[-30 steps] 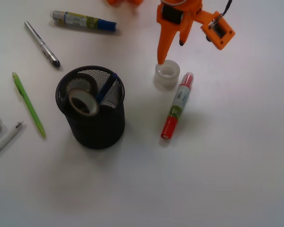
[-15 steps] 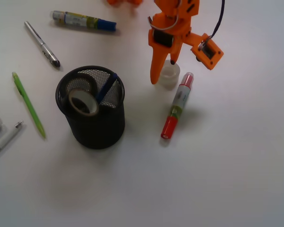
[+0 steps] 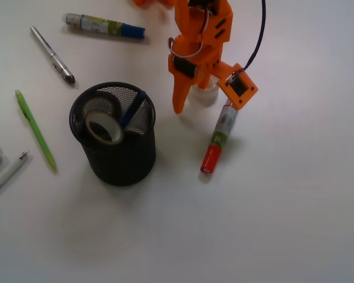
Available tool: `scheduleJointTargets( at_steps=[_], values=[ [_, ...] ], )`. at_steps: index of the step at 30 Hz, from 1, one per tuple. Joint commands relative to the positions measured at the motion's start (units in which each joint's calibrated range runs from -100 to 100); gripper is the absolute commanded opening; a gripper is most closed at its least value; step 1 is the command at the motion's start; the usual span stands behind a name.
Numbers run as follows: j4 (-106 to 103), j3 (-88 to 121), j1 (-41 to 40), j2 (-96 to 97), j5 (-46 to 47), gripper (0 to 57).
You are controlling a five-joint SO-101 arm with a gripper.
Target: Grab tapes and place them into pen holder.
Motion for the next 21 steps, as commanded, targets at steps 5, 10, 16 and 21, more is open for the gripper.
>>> scheduleJointTargets(
  at_steps=[5,10,16,21],
  values=[
    [-0.18,-0.69,-0.10,-0.69,0.00,0.2],
    [1.65,-0.60,-1.74,-7.65,0.15,0.2],
    [-1.32,-0.60,-3.61,-23.89,3.81,0.2],
    [-13.57,-0.60,-0.77,-31.45,11.92,0.2]
  ],
)
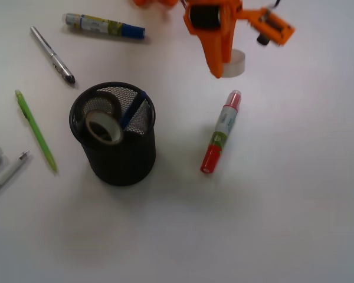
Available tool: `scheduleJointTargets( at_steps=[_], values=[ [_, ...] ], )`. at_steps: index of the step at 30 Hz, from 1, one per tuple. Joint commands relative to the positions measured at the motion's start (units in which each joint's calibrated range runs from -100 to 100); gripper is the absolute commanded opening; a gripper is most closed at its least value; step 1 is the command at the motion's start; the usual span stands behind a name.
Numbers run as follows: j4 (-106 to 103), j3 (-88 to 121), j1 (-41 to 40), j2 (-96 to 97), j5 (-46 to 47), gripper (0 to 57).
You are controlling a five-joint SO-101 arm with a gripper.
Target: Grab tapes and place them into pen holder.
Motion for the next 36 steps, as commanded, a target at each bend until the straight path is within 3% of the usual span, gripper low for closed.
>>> scheduleJointTargets(
  at_steps=[1,8,17,20,25,36],
  values=[
    [-12.84,-0.69,2.79,-6.71,7.37,0.2],
    [-26.23,-3.32,11.54,-2.46,11.92,0.2],
    [-24.65,-22.52,13.93,9.44,17.19,0.2],
    [-24.65,-24.60,14.23,12.08,16.90,0.2],
    [-23.95,-21.34,18.42,12.76,8.64,0.3],
    [-23.60,-17.63,20.36,13.18,7.96,0.3]
  ],
)
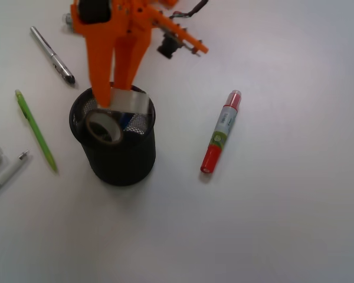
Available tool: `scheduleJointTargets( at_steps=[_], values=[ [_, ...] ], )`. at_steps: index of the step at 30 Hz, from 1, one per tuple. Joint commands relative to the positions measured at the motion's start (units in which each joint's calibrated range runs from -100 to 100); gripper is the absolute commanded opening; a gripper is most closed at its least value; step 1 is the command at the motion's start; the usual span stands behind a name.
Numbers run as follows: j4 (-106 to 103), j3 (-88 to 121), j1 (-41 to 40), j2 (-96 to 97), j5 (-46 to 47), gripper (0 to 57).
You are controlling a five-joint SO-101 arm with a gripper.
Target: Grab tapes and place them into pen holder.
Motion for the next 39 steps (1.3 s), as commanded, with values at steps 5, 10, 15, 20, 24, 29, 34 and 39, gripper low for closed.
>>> scheduleJointTargets(
  at_steps=[5,10,15,20,24,29,34,39],
  values=[
    [-2.47,9.48,1.66,-0.83,-6.11,0.3],
    [-5.88,11.84,1.74,-0.92,-5.76,0.3],
    [-5.97,11.30,1.74,-0.92,-5.76,12.9],
    [-6.32,11.21,1.74,-0.92,-5.76,32.5],
    [-6.32,11.11,1.74,-2.28,-5.76,36.9],
    [-6.32,11.11,1.66,-8.31,-2.59,37.0],
    [-3.34,12.56,1.74,-17.66,0.78,37.0],
    [5.23,13.65,2.41,-21.49,1.95,37.0]
  ],
)
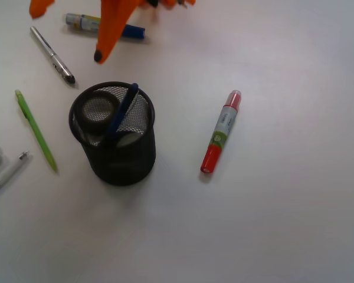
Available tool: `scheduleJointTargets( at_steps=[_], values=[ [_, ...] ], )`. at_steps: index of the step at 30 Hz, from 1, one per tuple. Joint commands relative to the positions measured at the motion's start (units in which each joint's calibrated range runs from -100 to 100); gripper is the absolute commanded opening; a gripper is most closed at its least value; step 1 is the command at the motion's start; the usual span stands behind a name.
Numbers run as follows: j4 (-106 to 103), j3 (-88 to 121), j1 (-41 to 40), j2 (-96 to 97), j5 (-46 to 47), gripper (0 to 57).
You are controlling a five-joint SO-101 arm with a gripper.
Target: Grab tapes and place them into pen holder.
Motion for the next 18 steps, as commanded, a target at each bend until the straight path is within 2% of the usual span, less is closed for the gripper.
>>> scheduleJointTargets(
  at_steps=[1,9,18],
  values=[
    [6.90,0.72,1.16,-3.46,0.54,37.0],
    [28.42,10.77,6.99,-4.14,-7.86,37.0],
    [33.32,11.13,7.29,-2.86,-16.31,37.0]
  ],
)
